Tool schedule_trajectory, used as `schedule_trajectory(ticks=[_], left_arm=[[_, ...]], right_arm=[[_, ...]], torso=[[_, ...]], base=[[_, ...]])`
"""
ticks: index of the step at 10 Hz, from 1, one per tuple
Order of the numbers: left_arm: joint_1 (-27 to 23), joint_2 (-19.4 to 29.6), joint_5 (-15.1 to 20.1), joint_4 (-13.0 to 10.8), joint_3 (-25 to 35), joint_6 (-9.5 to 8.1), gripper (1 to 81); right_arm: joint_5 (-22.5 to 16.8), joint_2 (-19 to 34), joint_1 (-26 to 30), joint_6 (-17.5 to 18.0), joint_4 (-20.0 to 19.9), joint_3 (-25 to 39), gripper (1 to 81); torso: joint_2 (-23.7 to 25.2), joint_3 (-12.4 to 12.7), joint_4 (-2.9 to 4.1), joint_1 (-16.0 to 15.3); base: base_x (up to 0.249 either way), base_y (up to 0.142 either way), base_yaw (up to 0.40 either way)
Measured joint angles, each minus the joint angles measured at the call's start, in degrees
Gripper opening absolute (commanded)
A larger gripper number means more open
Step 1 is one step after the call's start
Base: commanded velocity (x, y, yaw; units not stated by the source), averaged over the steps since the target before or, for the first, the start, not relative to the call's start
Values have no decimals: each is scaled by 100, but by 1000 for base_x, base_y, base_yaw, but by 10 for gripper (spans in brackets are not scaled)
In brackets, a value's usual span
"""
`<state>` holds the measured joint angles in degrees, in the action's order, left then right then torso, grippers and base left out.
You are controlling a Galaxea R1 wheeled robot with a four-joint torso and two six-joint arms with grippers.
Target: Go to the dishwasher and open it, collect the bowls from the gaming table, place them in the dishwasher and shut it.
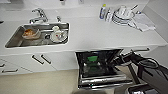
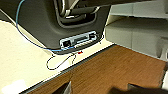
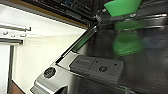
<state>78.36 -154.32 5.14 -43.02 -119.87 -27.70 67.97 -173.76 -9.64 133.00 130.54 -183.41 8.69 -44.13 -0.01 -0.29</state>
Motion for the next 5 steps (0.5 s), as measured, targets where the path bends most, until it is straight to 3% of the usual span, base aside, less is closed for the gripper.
schedule_trajectory(ticks=[2, 5], left_arm=[[27, -144, 2, 0, -330, -9, 811], [20, -463, -11, -2, -596, -16, 811]], right_arm=[[261, 489, -35, 33, 282, -30, 811], [950, 1117, -135, 35, 513, -111, 811]], torso=[[0, 0, 0, 0], [-2, 0, 0, 0]], base=[[0, 0, 0], [0, 0, 0]])
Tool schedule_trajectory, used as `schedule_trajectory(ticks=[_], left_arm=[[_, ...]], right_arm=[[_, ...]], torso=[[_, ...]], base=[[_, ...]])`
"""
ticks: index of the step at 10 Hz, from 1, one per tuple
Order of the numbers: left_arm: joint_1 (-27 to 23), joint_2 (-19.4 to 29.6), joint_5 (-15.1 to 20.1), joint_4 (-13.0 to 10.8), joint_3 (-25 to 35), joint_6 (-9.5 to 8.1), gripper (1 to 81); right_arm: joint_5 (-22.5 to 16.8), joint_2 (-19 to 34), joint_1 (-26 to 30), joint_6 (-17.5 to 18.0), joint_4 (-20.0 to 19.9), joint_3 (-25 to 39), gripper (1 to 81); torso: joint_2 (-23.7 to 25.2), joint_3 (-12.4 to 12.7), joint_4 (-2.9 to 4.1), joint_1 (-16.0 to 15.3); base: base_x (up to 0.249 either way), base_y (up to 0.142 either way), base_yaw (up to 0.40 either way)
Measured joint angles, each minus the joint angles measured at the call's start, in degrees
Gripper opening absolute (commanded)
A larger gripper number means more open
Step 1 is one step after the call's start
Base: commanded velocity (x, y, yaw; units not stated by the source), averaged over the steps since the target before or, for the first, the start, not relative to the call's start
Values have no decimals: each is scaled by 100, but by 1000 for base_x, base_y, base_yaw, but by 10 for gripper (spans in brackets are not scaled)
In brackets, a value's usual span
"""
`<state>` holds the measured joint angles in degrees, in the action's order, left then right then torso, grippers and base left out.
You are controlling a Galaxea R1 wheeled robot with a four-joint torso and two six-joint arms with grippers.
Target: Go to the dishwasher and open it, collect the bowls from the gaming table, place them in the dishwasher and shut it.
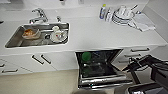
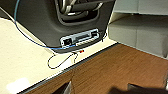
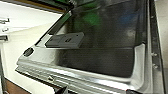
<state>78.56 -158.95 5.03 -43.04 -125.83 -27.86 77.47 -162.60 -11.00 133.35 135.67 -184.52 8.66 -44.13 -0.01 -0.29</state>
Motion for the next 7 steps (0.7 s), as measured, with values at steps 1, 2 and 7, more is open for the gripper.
schedule_trajectory(ticks=[1, 2, 7], left_arm=[[-4, -11, -60, 2, -5, -1, 811], [0, -11, -99, 2, -101, -30, 811], [-9, -332, -361, 83, -969, -117, 811]], right_arm=[[188, 234, -55, -2, 49, -33, 811], [318, 441, -154, -6, 71, -73, 811], [588, 1117, -1449, -356, -52, -85, 811]], torso=[[0, 0, 1, 0], [0, 0, 1, 0], [0, 0, 0, 0]], base=[[0, 0, 0], [0, 0, 0], [0, 0, 0]])
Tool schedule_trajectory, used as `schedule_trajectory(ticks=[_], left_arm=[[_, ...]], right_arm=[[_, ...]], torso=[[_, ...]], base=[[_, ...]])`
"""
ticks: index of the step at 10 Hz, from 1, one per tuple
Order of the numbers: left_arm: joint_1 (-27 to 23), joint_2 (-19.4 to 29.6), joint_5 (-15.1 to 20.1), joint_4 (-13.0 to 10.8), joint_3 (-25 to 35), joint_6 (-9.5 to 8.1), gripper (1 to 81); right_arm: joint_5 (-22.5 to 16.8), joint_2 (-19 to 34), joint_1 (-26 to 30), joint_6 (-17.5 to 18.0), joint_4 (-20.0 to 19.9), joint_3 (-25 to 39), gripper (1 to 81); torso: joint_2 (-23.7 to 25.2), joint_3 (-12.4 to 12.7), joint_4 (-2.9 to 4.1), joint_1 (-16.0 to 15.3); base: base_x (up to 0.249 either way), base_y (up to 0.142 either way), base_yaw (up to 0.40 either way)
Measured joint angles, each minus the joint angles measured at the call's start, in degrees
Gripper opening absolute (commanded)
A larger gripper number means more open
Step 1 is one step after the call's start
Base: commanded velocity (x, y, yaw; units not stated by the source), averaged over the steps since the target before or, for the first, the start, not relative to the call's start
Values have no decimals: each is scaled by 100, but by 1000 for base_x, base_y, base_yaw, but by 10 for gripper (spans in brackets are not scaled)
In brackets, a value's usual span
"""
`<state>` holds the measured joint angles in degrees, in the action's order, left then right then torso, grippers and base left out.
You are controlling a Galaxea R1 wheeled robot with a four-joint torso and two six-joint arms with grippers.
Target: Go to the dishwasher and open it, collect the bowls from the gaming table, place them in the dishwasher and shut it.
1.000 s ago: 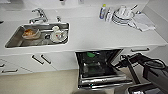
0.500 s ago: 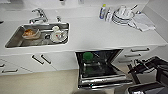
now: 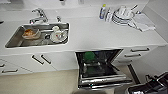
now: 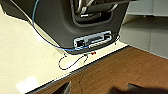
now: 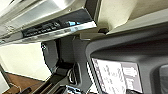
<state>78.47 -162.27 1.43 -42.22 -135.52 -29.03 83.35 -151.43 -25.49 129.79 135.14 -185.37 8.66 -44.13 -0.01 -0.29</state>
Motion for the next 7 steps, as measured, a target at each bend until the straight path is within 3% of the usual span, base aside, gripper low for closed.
schedule_trajectory(ticks=[4, 7], left_arm=[[-85, -206, -33, 374, -577, -222, 811], [-89, -501, -39, 529, -1009, -230, 811]], right_arm=[[2, 157, -1359, -564, -631, 2, 811], [22, 154, -2158, -1008, -1150, 39, 811]], torso=[[2, 0, 1, 0], [2, 0, 1, 2]], base=[[0, 0, 0], [0, 0, 0]])
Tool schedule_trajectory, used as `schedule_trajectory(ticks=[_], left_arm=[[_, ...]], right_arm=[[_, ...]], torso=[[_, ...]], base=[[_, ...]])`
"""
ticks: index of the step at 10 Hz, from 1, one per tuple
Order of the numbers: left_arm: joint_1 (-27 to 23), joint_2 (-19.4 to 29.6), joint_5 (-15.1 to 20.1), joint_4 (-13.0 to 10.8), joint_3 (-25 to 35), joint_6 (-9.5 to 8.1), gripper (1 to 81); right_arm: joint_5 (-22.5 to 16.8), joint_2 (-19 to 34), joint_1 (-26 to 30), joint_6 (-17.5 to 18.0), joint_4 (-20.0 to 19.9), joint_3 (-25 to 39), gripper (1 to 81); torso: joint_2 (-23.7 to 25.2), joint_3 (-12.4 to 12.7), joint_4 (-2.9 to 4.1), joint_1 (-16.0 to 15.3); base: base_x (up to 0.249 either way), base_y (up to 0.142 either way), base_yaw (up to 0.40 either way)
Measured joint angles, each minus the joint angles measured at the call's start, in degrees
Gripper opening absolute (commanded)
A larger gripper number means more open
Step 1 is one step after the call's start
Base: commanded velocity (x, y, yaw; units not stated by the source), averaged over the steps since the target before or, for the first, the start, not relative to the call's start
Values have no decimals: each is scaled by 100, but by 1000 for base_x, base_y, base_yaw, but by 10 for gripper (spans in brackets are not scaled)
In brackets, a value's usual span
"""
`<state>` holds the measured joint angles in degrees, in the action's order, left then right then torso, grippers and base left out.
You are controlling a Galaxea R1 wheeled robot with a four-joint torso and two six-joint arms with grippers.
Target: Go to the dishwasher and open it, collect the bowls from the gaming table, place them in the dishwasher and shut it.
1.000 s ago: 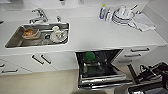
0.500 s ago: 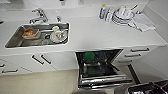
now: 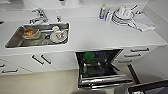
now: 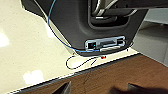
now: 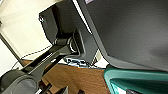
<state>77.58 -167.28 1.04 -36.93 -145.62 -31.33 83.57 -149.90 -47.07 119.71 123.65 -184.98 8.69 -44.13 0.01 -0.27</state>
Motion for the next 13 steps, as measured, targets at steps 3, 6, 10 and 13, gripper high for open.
schedule_trajectory(ticks=[3, 6, 10, 13], left_arm=[[0, 22, -18, 7, -22, 0, 811], [15, 82, -22, 7, -26, 5, 811], [20, 72, -24, 5, -28, 9, 811], [83, 72, -104, 5, -30, 24, 811]], right_arm=[[28, -94, -128, -213, -210, 39, 811], [-165, -68, -78, -257, -254, 44, 811], [-325, -44, -89, -266, -204, 44, 811], [-551, -245, -210, -268, -35, 46, 811]], torso=[[2, 0, 0, 0], [350, 0, 0, -212], [1197, 2, 0, -739], [1825, 2, 0, -1130]], base=[[0, 0, 0], [0, 0, 0], [0, 0, 0], [0, 0, 0]])
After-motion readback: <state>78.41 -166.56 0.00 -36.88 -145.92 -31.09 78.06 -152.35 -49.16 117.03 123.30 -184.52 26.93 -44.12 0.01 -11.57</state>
